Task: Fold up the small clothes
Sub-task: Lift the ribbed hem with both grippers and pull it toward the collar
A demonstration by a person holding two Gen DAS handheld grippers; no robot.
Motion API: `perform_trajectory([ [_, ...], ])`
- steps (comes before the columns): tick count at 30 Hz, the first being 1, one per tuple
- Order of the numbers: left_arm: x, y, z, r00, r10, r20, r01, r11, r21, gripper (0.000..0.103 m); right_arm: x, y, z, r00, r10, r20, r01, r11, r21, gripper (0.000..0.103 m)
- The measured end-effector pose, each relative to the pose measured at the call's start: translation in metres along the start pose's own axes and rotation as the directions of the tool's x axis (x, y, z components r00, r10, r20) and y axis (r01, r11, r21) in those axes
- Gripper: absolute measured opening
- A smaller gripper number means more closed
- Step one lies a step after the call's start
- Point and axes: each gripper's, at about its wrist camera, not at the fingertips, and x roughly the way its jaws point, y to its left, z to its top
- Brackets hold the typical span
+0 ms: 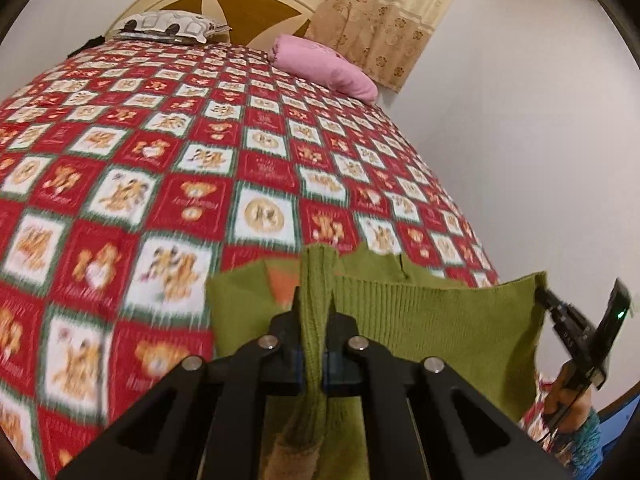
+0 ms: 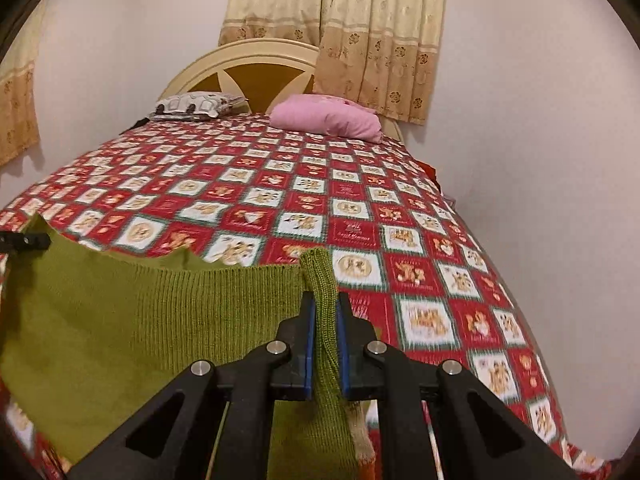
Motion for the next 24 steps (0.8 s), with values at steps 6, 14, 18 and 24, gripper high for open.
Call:
perform_trajectory([
  [6, 0.05, 0.004, 0.032, 0.998, 0.059, 0.012, -0.059, 0.998, -0.003, 0.006, 0.066, -0.006, 0.001, 0.998, -0.058, -0.035, 0.059, 0.998, 0.023, 0.008],
  [14, 0.109, 0.034, 0.009, 0.977, 0.205, -0.066, -0.209, 0.976, -0.068, 0.011, 0.121, 0.003, -0.026, 0.988, -0.089, -0.129, 0.088, 0.996, -0.011, 0.009],
  [18, 0.111, 0.039, 0.01, 0.958, 0.278, -0.065, -0.283, 0.955, -0.091, 0.012, 0.14, -0.002, -0.029, 0.972, -0.094, -0.213, 0.096, 0.995, -0.001, 0.009],
  [24, 0.116, 0.029, 0.014, 0.935, 0.345, -0.081, -0.35, 0.935, -0.054, 0.016, 0.151, -0.006, -0.029, 0.956, -0.123, -0.265, 0.13, 0.992, 0.006, 0.028],
])
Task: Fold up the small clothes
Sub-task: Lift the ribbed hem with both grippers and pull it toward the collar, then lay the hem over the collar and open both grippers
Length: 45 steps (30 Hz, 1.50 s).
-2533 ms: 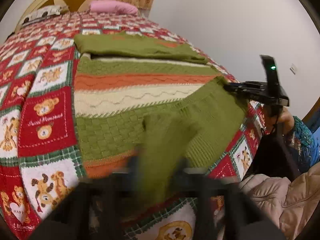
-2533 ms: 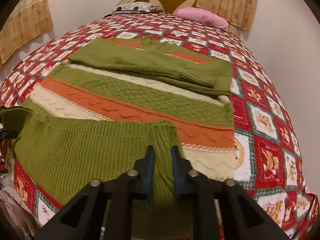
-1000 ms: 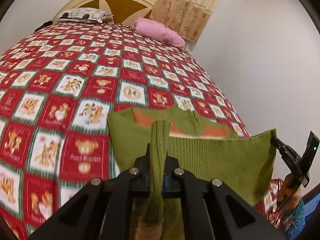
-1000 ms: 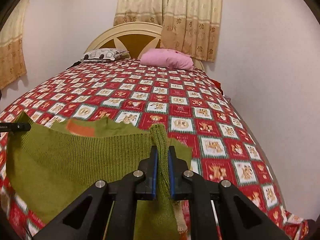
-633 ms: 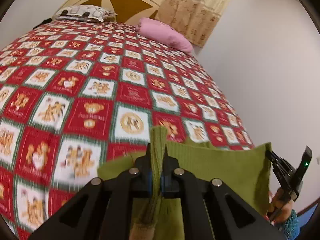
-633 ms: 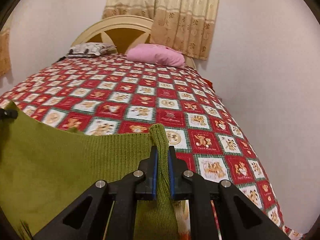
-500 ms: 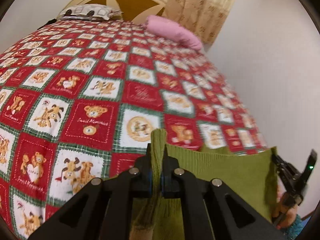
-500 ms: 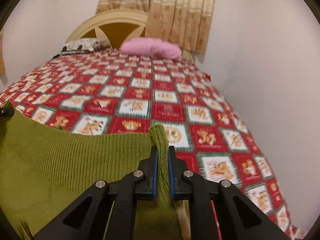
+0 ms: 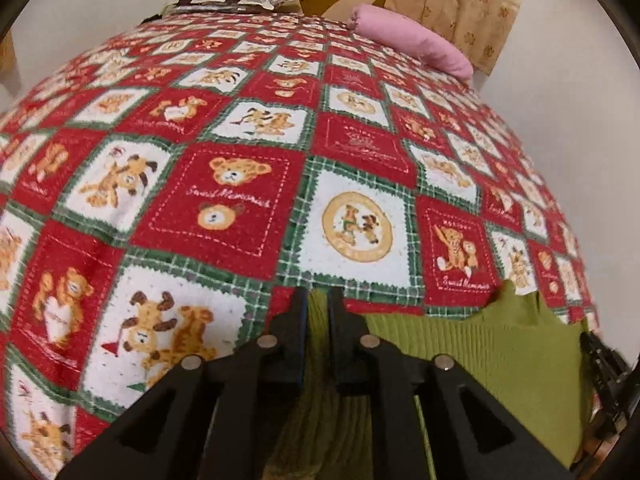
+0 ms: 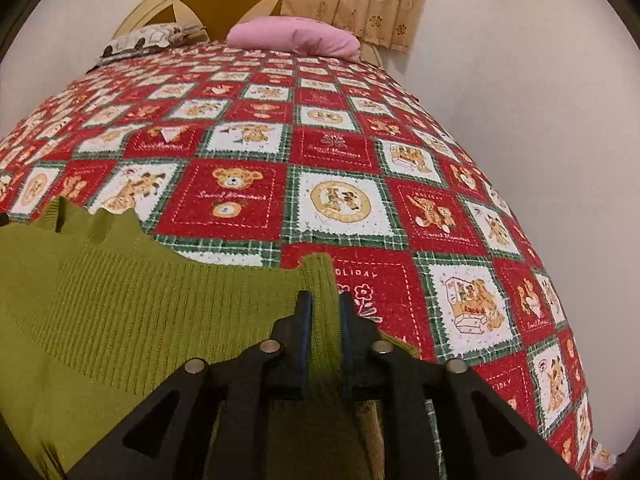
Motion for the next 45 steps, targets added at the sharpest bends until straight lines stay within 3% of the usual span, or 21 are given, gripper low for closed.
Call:
perform_trajectory([
  [1, -0.005, -0.004, 0.001, 0.999, 0.039, 0.003, -0.039, 0.999, 0.02, 0.016, 0.0, 0.0, 0.001, 1.0, -0.029, -0.006, 0.029, 1.0, 0.003, 0.045],
  [3, -0.024, -0.012, -0.003, 0.995, 0.09, 0.045, -0.093, 0.994, 0.064, 0.016, -0.004, -0.011, 0.005, 0.999, -0.038, -0.009, 0.039, 0.998, 0.054, 0.056],
  [7, -0.069, -0.025, -0.02, 0.99, 0.096, 0.105, -0.112, 0.982, 0.154, 0.023, -0.069, -0.046, -0.001, 0.975, -0.102, 0.2, 0.053, 0.969, 0.24, 0.055],
  [10, -0.093, -0.035, -0.039, 0.984, 0.115, 0.138, -0.142, 0.969, 0.204, 0.032, -0.106, -0.036, -0.013, 0.975, -0.041, 0.217, -0.001, 0.982, 0.188, 0.055],
  [15, -0.11, -0.052, -0.078, 0.994, 0.064, 0.092, -0.082, 0.973, 0.217, 0.037, -0.146, -0.002, -0.05, 0.977, 0.087, 0.197, -0.112, 0.986, 0.12, 0.055],
  [18, -0.115, -0.064, -0.101, 0.992, 0.079, 0.1, -0.101, 0.966, 0.237, 0.037, -0.151, 0.02, -0.075, 0.979, 0.104, 0.178, -0.119, 0.99, 0.075, 0.054],
  [20, -0.117, -0.068, -0.118, 0.992, 0.079, 0.099, -0.101, 0.964, 0.244, 0.037, -0.149, 0.03, -0.085, 0.981, 0.108, 0.161, -0.118, 0.992, 0.052, 0.046],
  [25, -0.107, -0.075, -0.146, 0.987, 0.128, 0.097, -0.149, 0.954, 0.261, 0.038, -0.126, 0.04, -0.107, 0.988, 0.136, 0.075, -0.142, 0.987, 0.075, 0.041],
  [28, -0.105, -0.076, -0.152, 0.974, 0.167, 0.151, -0.202, 0.943, 0.264, 0.05, -0.108, 0.04, -0.117, 0.989, 0.141, 0.035, -0.144, 0.985, 0.1, 0.041],
  [31, -0.1, -0.078, -0.158, 0.957, 0.207, 0.204, -0.259, 0.925, 0.277, 0.058, -0.109, 0.034, -0.118, 0.986, 0.162, 0.043, -0.166, 0.978, 0.124, 0.041],
  [39, -0.095, -0.069, -0.16, 0.953, 0.212, 0.218, -0.262, 0.936, 0.236, 0.071, -0.112, 0.038, -0.121, 0.989, 0.141, 0.053, -0.147, 0.982, 0.116, 0.041],
  [41, -0.095, -0.068, -0.16, 0.955, 0.205, 0.215, -0.254, 0.939, 0.231, 0.071, -0.122, 0.042, -0.118, 0.995, 0.082, 0.062, -0.089, 0.99, 0.108, 0.041],
  [45, -0.095, -0.068, -0.16, 0.955, 0.203, 0.215, -0.252, 0.94, 0.231, 0.071, -0.154, 0.066, -0.11, 0.972, 0.189, 0.141, -0.202, 0.976, 0.084, 0.041],
])
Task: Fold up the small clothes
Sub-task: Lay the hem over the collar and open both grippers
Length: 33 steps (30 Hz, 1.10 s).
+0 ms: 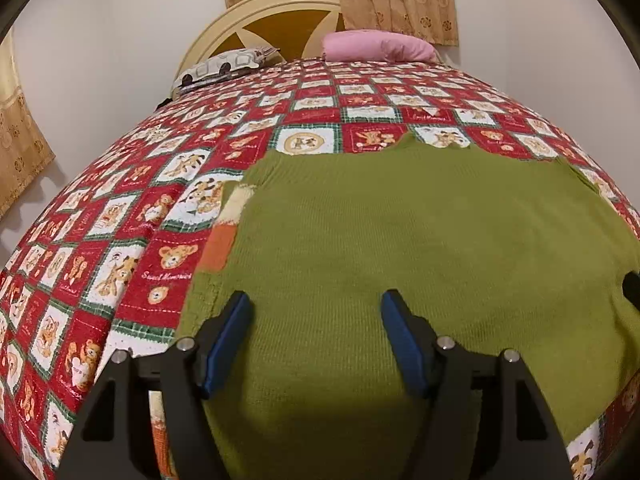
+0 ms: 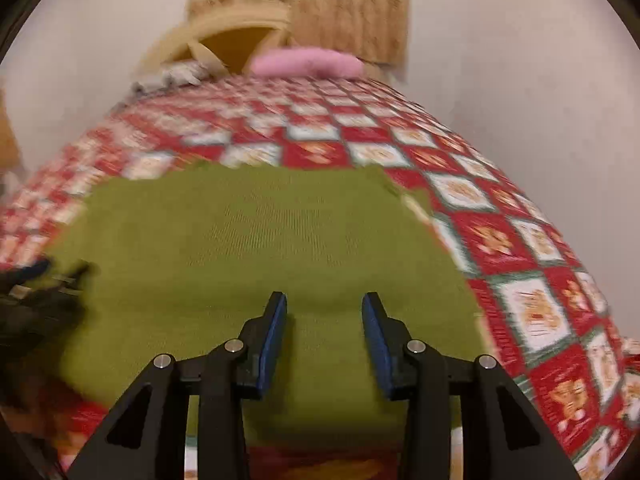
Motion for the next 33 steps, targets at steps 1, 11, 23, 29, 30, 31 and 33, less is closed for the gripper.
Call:
perform_trajectory([
  [1, 0.0, 0.0, 0.0, 1.0, 0.001, 0.0, -0.001, 1.0, 0.001, 0.072, -0.001, 0.011, 0.002, 1.0, 0.023, -0.002, -0.023, 0.999, -0.026, 0.041],
  [11, -0.023, 0.051, -0.011, 0.995, -0.096, 0.023, 0.099, 0.976, -0.195, 0.091, 0.029, 0.047, -0.014, 0.992, 0.091, -0.085, -0.099, 0.99, -0.096, 0.041],
  [23, -0.072, 0.109, -0.063, 0.985, -0.162, 0.06, 0.168, 0.828, -0.535, 0.089, 0.027, 0.044, -0.013, 0.989, 0.127, -0.078, -0.132, 0.989, -0.066, 0.041],
  [29, -0.047, 0.083, -0.068, 0.935, -0.351, 0.046, 0.304, 0.731, -0.611, 0.09, 0.028, 0.043, -0.013, 0.988, 0.133, -0.077, -0.138, 0.989, -0.061, 0.041],
  [30, -0.047, 0.081, -0.062, 0.941, -0.33, 0.071, 0.305, 0.74, -0.6, 0.09, 0.028, 0.043, -0.013, 0.988, 0.133, -0.075, -0.138, 0.989, -0.061, 0.041],
  [31, -0.041, 0.081, -0.053, 0.941, -0.331, 0.073, 0.307, 0.741, -0.597, 0.09, 0.028, 0.043, -0.013, 0.988, 0.135, -0.074, -0.14, 0.988, -0.06, 0.041],
  [33, -0.027, 0.085, -0.04, 0.928, -0.363, 0.079, 0.331, 0.71, -0.622, 0.092, 0.028, 0.042, -0.012, 0.987, 0.14, -0.074, -0.145, 0.988, -0.055, 0.041],
])
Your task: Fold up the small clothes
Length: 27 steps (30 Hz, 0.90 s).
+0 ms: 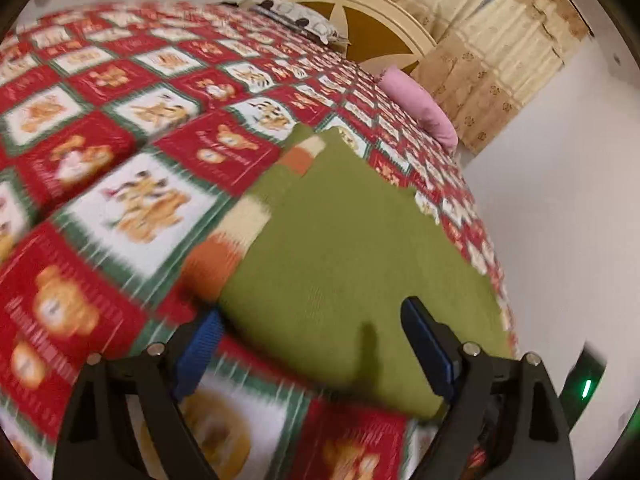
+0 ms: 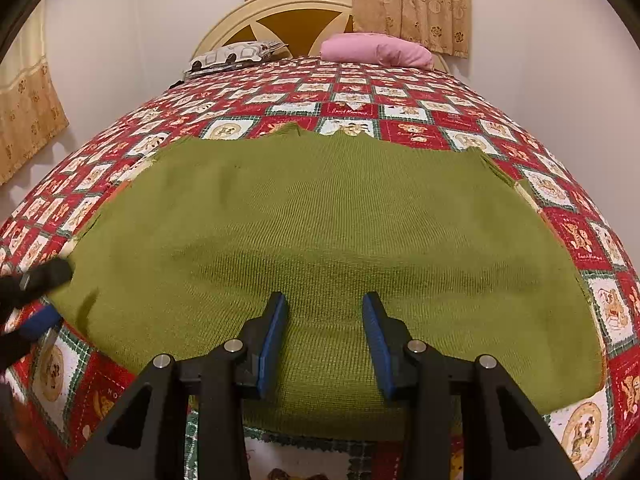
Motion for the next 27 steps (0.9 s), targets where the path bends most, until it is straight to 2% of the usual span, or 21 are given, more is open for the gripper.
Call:
perform_trajectory([
  [4, 0.023, 0.009, 0.026, 0.998, -0.057, -0.001, 0.057, 0.995, -0.082, 0.093, 0.0, -0.001, 0.0, 1.0, 0.002, 0.0, -0.002, 1.0, 0.001, 0.041],
  [10, 0.046, 0.005, 0.044, 0.994, -0.104, -0.016, 0.104, 0.994, -0.029, 0.094, 0.001, -0.001, 0.001, 1.0, 0.013, 0.0, -0.013, 1.0, 0.009, 0.041],
  [13, 0.053, 0.006, 0.052, 0.994, -0.11, -0.011, 0.11, 0.993, -0.049, 0.092, 0.001, -0.002, 0.001, 1.0, 0.02, 0.001, -0.02, 1.0, 0.015, 0.041],
  [14, 0.054, 0.004, 0.053, 0.995, -0.104, -0.006, 0.104, 0.993, -0.05, 0.089, 0.001, -0.003, 0.001, 1.0, 0.021, 0.002, -0.021, 1.0, 0.016, 0.041],
  [15, 0.054, 0.004, 0.053, 0.995, -0.098, -0.005, 0.097, 0.994, -0.046, 0.078, 0.002, -0.003, 0.001, 1.0, 0.023, 0.002, -0.023, 1.0, 0.018, 0.041],
  [16, 0.053, 0.002, 0.052, 0.996, -0.086, -0.007, 0.086, 0.996, -0.031, 0.062, 0.002, -0.003, 0.001, 1.0, 0.025, 0.003, -0.025, 0.999, 0.02, 0.041],
  [17, 0.052, 0.001, 0.05, 0.997, -0.077, -0.008, 0.077, 0.997, -0.014, 0.052, 0.002, -0.004, 0.001, 1.0, 0.027, 0.003, -0.027, 0.999, 0.022, 0.041],
  [18, 0.051, 0.0, 0.049, 0.999, -0.054, -0.004, 0.054, 0.998, 0.01, 0.03, 0.002, -0.005, 0.001, 1.0, 0.03, 0.004, -0.03, 0.999, 0.024, 0.041],
  [19, 0.049, -0.002, 0.048, 1.0, -0.021, 0.003, 0.021, 0.999, 0.036, 0.025, 0.002, -0.005, 0.001, 1.0, 0.031, 0.005, -0.031, 0.999, 0.025, 0.041],
  [21, 0.046, -0.005, 0.047, 1.0, 0.001, 0.015, -0.002, 0.998, 0.067, 0.024, 0.002, -0.005, 0.001, 0.999, 0.034, 0.007, -0.034, 0.999, 0.028, 0.041],
  [24, 0.036, -0.027, 0.045, 0.998, 0.011, 0.061, -0.021, 0.986, 0.168, 0.023, 0.002, -0.006, 0.002, 0.999, 0.038, 0.007, -0.038, 0.999, 0.032, 0.041],
  [27, 0.026, -0.064, 0.036, 0.994, -0.01, 0.107, -0.025, 0.946, 0.325, 0.023, 0.002, -0.007, 0.002, 0.999, 0.045, 0.009, -0.045, 0.998, 0.039, 0.041],
])
